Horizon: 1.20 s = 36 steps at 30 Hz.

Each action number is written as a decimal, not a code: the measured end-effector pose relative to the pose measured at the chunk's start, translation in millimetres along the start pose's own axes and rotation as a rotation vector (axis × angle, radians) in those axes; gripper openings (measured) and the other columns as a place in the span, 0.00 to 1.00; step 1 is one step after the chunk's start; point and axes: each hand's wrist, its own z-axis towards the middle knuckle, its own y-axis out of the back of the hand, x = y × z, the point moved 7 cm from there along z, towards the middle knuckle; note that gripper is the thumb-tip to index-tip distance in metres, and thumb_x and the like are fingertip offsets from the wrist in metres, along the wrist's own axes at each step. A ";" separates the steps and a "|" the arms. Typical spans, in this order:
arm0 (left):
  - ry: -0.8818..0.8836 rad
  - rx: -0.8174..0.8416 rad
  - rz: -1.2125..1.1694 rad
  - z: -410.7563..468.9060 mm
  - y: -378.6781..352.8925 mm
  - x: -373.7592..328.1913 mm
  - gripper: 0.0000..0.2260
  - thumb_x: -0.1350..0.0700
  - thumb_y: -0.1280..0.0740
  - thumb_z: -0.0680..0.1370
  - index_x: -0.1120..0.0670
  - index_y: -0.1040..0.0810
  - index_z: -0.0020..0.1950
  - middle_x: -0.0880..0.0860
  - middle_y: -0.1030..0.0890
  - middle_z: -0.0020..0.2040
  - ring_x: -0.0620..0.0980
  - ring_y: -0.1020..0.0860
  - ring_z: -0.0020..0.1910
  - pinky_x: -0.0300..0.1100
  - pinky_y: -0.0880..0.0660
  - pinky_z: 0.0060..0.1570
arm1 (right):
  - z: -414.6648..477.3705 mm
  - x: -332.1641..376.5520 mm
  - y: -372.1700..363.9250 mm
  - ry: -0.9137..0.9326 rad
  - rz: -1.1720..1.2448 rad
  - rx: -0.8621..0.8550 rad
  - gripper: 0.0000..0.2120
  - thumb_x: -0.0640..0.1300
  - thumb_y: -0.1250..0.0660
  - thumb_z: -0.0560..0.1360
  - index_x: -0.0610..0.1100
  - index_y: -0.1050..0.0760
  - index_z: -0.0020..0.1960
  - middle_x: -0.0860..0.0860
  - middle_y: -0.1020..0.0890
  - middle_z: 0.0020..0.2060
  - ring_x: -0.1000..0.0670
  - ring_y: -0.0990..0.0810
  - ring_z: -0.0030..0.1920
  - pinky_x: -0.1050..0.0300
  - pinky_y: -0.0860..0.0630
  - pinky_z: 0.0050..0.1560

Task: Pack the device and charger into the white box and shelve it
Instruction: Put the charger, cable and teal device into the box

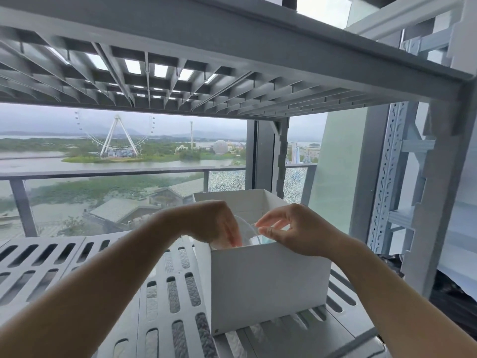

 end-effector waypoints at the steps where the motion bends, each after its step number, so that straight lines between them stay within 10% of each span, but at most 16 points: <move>1: 0.047 0.030 0.067 4.1 -2.6 0.8 0.12 0.62 0.30 0.69 0.46 0.16 0.45 0.40 0.16 0.40 0.32 0.21 0.36 0.28 0.27 0.38 | 0.2 0.8 -0.4 -0.005 -0.002 0.000 0.06 0.53 0.32 0.72 0.56 0.20 0.48 0.62 0.18 0.43 0.62 0.20 0.43 0.67 0.26 0.41; 8: -0.018 -0.376 0.174 -4.0 26.2 -6.2 0.06 0.58 0.32 0.74 0.47 0.17 0.45 0.42 0.17 0.41 0.32 0.23 0.35 0.27 0.28 0.38 | -5.3 1.1 6.5 0.006 -0.053 -0.037 0.11 0.56 0.34 0.72 0.51 0.19 0.47 0.61 0.19 0.40 0.58 0.19 0.41 0.70 0.26 0.40; 16: -0.070 -0.436 0.069 -17.8 -1.0 -37.2 0.09 0.48 0.36 0.76 0.48 0.17 0.47 0.45 0.17 0.42 0.36 0.22 0.38 0.31 0.27 0.39 | -20.1 4.3 8.8 0.102 -0.070 -0.153 0.15 0.60 0.38 0.74 0.52 0.20 0.39 0.66 0.25 0.24 0.68 0.25 0.31 0.74 0.34 0.31; 36: -0.004 -0.622 0.536 -69.5 -37.0 -72.1 0.19 0.37 0.32 0.67 0.45 0.25 0.53 0.49 0.19 0.48 0.54 0.22 0.48 0.43 0.33 0.39 | -83.2 28.3 -2.5 0.049 -0.312 -0.317 0.21 0.61 0.25 0.59 0.51 0.25 0.45 0.60 0.27 0.38 0.54 0.29 0.42 0.56 0.38 0.47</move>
